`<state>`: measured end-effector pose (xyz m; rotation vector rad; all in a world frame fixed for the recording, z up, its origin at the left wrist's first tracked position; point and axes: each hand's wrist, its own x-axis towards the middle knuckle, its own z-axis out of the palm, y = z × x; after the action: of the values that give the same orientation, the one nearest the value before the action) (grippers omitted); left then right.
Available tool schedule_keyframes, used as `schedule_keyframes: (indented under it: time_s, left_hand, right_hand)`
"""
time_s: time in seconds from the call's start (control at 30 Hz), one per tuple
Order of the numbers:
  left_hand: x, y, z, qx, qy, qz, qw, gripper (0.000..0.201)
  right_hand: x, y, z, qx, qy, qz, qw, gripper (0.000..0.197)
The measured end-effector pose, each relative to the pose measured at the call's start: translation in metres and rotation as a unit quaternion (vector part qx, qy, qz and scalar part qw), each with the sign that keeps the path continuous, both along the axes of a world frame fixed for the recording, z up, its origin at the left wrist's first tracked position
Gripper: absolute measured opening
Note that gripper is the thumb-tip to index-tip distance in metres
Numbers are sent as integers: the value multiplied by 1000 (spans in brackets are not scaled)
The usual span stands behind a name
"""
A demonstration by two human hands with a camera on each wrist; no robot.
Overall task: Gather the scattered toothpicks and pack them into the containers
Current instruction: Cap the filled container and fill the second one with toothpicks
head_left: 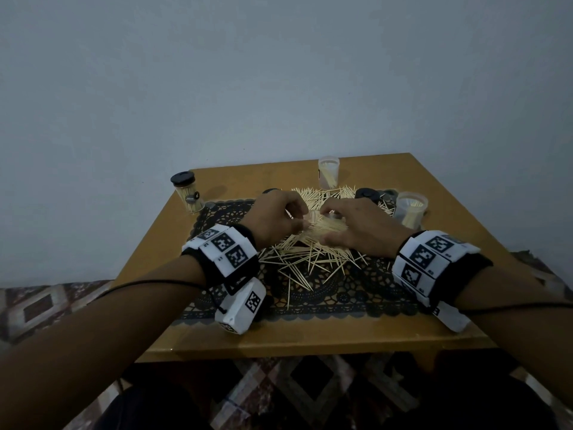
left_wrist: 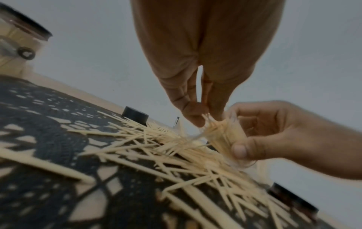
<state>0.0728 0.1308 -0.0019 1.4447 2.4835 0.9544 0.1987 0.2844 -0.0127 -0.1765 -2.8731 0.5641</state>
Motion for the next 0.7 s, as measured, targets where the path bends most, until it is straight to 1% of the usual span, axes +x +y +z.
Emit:
schedule_keyframes:
  time_s: [0.07,0.17,0.2,0.23,0.3,0.4,0.47,0.5,0.53,0.57,0.63,0.7]
  left_hand:
    - [-4,-2,3,13,-49,16,999,21]
    - [-8,-5,7,-11,-90,34,995,29]
    - [-8,-5,6,-15,-115,39,993,30]
    - [-6,-5,7,-5,-158,38,987,33]
    - [1,-3,7,31,-264,27,964,40]
    - [15,6,8,63,-343,20,937,39]
    - [23,12,9,92,-398,25,913,44]
    - [24,15,10,99,-398,29,912,45]
    - [25,16,10,99,-382,36,918,46]
    - [23,15,11,93,-351,42,931,49]
    - [17,9,10,71,-247,50,965,53]
    - [10,-1,8,19,-105,39,994,47]
  right_hand:
    - [1,3,0,4,-4,-6,1000,52]
    - [1,5,1,5,-12,-13,1000,53]
    - [2,5,1,5,-12,-15,1000,53]
    - [2,4,2,6,-12,-15,1000,53]
    - [2,1,3,12,-10,-14,1000,53]
    - [1,-4,3,21,-7,-8,1000,51]
    - [0,-6,2,33,-5,-7,999,50]
    - [0,-6,2,39,-2,-10,999,50]
    - [-1,-5,1,43,1,-19,999,50]
    - [-1,-3,0,46,6,-30,998,50]
    - [-2,2,-2,48,11,-59,997,50]
    - [-2,8,-2,49,15,-93,994,50]
